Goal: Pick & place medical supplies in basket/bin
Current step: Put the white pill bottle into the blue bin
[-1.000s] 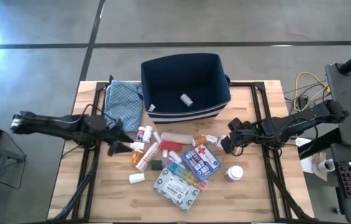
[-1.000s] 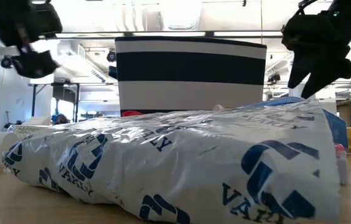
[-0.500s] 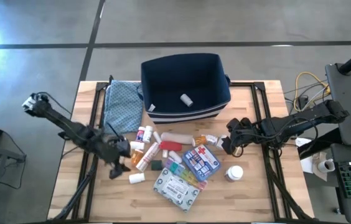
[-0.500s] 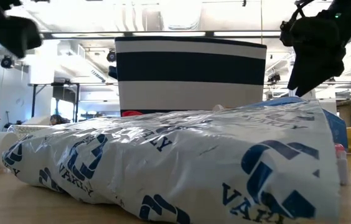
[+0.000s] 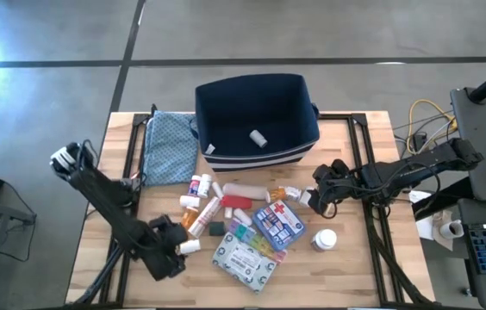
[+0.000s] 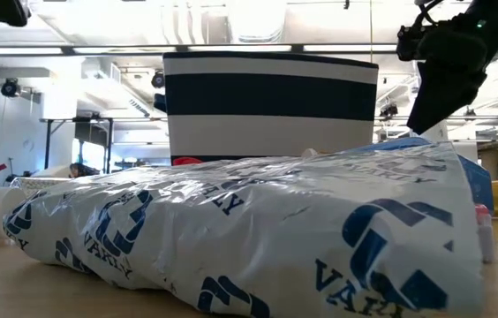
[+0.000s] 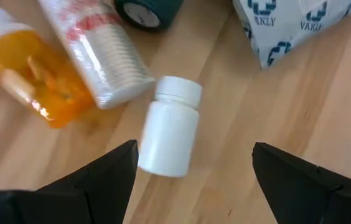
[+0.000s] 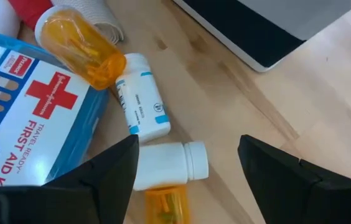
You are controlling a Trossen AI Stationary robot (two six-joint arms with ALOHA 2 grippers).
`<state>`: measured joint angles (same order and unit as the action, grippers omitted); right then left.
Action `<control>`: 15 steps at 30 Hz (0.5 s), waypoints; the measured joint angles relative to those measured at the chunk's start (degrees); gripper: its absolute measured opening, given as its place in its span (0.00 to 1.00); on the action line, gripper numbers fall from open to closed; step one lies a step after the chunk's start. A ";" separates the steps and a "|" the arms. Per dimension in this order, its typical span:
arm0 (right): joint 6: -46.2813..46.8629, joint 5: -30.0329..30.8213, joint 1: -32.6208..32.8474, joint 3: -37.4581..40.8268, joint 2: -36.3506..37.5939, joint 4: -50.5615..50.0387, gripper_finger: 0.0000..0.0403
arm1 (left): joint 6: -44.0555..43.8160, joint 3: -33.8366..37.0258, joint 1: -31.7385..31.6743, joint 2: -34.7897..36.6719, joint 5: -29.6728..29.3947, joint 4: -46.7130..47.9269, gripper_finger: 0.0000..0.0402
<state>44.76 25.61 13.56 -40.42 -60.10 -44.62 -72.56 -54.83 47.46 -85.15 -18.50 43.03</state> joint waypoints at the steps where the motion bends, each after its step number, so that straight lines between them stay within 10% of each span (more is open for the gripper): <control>1: 0.04 -0.02 0.00 0.00 0.00 0.00 0.65 | 0.00 -0.98 0.00 -1.46 1.11 0.07 0.73; 15: 1.65 -0.07 0.04 0.04 0.02 0.11 0.64 | 10.50 -10.27 -0.48 -13.19 1.46 11.97 0.73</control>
<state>46.41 25.54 13.61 -40.38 -60.07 -44.51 -62.06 -65.10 46.98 -98.35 -17.04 55.00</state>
